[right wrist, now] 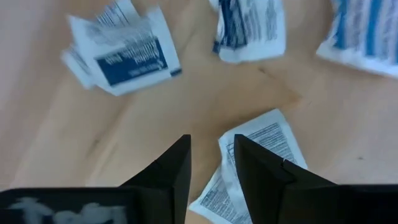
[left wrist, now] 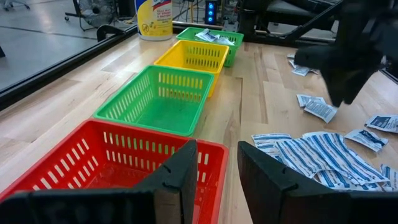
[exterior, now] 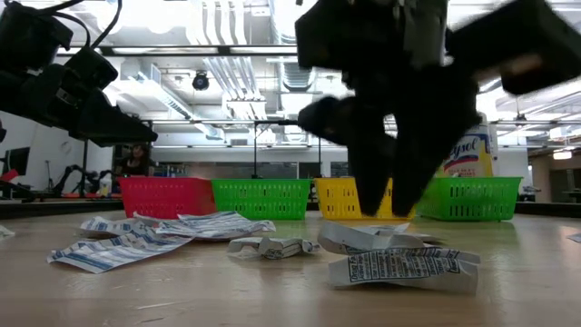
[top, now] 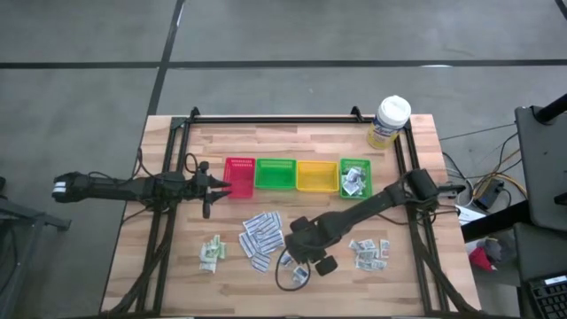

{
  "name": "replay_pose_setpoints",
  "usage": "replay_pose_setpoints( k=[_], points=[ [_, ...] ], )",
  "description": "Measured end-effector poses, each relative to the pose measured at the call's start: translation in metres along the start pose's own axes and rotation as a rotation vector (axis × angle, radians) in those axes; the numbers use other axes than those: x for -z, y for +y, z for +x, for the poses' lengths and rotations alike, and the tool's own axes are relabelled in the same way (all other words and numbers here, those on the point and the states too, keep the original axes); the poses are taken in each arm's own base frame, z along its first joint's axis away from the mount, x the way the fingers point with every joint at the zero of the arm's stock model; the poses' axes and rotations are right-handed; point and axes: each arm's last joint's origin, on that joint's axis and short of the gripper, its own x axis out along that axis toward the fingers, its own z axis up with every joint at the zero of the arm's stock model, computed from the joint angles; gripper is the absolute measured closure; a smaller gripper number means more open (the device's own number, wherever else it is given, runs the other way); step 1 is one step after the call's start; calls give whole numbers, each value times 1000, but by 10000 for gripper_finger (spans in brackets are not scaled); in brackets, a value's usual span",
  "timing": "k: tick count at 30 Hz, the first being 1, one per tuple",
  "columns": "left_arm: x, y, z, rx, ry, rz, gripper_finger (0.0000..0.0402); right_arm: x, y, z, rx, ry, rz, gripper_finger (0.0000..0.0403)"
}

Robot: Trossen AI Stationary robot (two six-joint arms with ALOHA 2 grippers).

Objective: Pick & Place First Aid Supplies
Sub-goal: Put the blue alcohol pad into the right green bin

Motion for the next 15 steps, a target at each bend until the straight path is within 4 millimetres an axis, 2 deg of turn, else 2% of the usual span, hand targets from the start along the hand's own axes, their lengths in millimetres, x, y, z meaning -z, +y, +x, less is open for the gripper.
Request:
replay_pose_setpoints(
  k=[5,9,15],
  points=[
    [0,0,0,0,0,0,289,2,-2,12,20,32,6,281],
    [0,0,0,0,0,0,289,2,-3,13,72,44,5,278],
    [0,0,0,0,0,0,289,2,-4,13,90,46,8,298]
  ],
)
